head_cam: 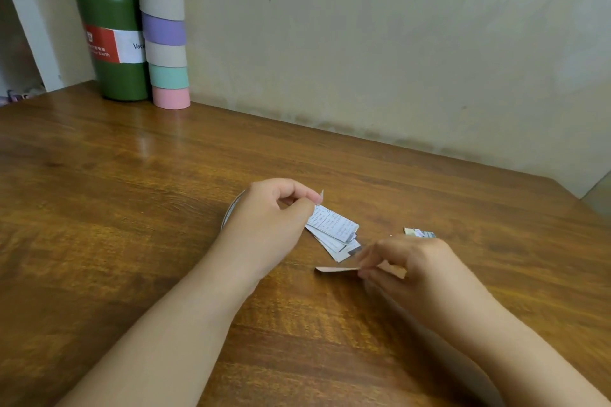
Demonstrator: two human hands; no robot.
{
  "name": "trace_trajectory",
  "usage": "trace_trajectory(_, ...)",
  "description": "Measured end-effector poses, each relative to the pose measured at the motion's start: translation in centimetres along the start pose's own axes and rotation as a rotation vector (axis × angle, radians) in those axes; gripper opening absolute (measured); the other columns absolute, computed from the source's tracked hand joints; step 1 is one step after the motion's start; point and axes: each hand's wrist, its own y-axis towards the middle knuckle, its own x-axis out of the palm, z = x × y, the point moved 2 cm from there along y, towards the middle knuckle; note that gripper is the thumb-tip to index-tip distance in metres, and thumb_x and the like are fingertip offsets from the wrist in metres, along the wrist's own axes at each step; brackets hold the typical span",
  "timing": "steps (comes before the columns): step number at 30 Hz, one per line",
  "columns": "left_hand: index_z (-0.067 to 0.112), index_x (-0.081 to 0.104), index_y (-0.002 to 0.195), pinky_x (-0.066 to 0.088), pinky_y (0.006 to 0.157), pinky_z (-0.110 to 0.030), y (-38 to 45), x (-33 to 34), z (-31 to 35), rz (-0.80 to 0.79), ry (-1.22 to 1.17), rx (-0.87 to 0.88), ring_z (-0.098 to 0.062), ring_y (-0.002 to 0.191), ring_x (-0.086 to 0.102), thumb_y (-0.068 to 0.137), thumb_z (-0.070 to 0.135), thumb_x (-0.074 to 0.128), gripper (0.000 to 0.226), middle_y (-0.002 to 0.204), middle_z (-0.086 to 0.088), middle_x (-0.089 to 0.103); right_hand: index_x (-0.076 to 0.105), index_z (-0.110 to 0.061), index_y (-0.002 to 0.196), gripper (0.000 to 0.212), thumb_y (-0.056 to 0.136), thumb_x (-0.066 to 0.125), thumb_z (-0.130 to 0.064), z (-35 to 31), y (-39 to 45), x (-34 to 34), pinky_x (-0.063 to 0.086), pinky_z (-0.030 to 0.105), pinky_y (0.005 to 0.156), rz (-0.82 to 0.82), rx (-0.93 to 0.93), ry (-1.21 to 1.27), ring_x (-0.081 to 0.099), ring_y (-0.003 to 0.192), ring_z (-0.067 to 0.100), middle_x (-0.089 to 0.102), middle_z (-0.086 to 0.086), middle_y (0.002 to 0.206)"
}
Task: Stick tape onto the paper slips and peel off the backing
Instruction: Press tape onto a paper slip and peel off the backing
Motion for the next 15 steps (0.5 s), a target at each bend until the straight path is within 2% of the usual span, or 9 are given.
trace_trajectory(3,0.031,0.070,0.080,0.039,0.061,-0.016,-0.1,0.2,0.0,-0.011,0.026,0.001,-0.015,0.089,0.063,0.087,0.018,0.055,0.021,0.093,0.013,0.069,0.060,-0.032,0.082,0.013,0.076,0.070,-0.026,0.3,-0.6,0.9,0.056,0.031,0.067,-0.047,-0.074,0.030,0.062,0.081,0.002,0.069,-0.017,0.086)
trace_trajectory(5,0.031,0.070,0.079,0.038,0.053,-0.015,0.0,0.3,-0.1,-0.023,0.024,0.004,-0.008,0.067,0.059,0.087,0.018,0.055,0.021,0.081,0.015,0.068,0.059,-0.033,0.085,0.011,0.076,0.063,-0.036,0.4,-0.8,1.1,0.055,0.028,0.069,-0.080,-0.087,0.065,0.060,0.085,0.000,0.067,-0.019,0.089)
trace_trajectory(7,0.030,0.071,0.079,0.032,0.042,-0.013,0.0,0.4,-0.3,-0.042,0.000,0.004,-0.003,0.043,0.041,0.087,0.017,0.056,0.022,0.054,0.020,0.058,0.064,-0.033,0.085,0.023,0.077,0.054,-0.052,0.6,-1.1,1.0,0.052,0.022,0.077,-0.135,-0.057,0.098,0.057,0.093,-0.003,0.066,-0.023,0.093)
trace_trajectory(8,0.030,0.071,0.078,0.032,0.041,-0.014,0.0,0.5,-0.4,-0.050,-0.003,0.007,-0.002,0.041,0.038,0.086,0.016,0.056,0.022,0.046,0.021,0.051,0.067,-0.032,0.084,0.033,0.077,0.049,-0.059,0.6,-1.3,0.9,0.049,0.017,0.080,-0.160,-0.050,0.100,0.056,0.096,-0.004,0.065,-0.026,0.094)
trace_trajectory(10,0.031,0.072,0.077,0.034,0.049,-0.019,0.0,0.6,-0.6,-0.082,-0.006,0.023,-0.001,0.043,0.038,0.085,0.018,0.058,0.021,0.046,0.020,0.049,0.069,-0.032,0.085,0.041,0.077,0.045,-0.065,0.4,-1.5,0.8,0.044,0.012,0.080,-0.162,-0.050,0.099,0.054,0.097,-0.005,0.063,-0.027,0.091)
trace_trajectory(13,0.031,0.072,0.076,0.028,0.056,-0.027,-0.3,1.0,-0.3,-0.209,-0.031,0.048,-0.015,0.053,0.035,0.082,0.018,0.059,0.019,0.048,0.016,0.044,0.063,-0.033,0.084,0.019,0.084,0.056,-0.050,-0.4,-1.5,0.1,0.042,0.011,0.070,0.052,0.015,0.196,0.056,0.084,0.001,0.061,-0.018,0.085)
trace_trajectory(15,0.031,0.072,0.076,0.027,0.057,-0.032,-0.7,1.3,-0.1,-0.284,-0.014,0.075,-0.020,0.057,0.031,0.079,0.019,0.057,0.019,0.057,0.002,0.045,0.063,-0.033,0.095,0.007,0.090,0.059,-0.034,-0.7,-1.4,-0.4,0.043,0.011,0.070,0.203,0.092,0.359,0.058,0.084,0.003,0.063,-0.018,0.090)
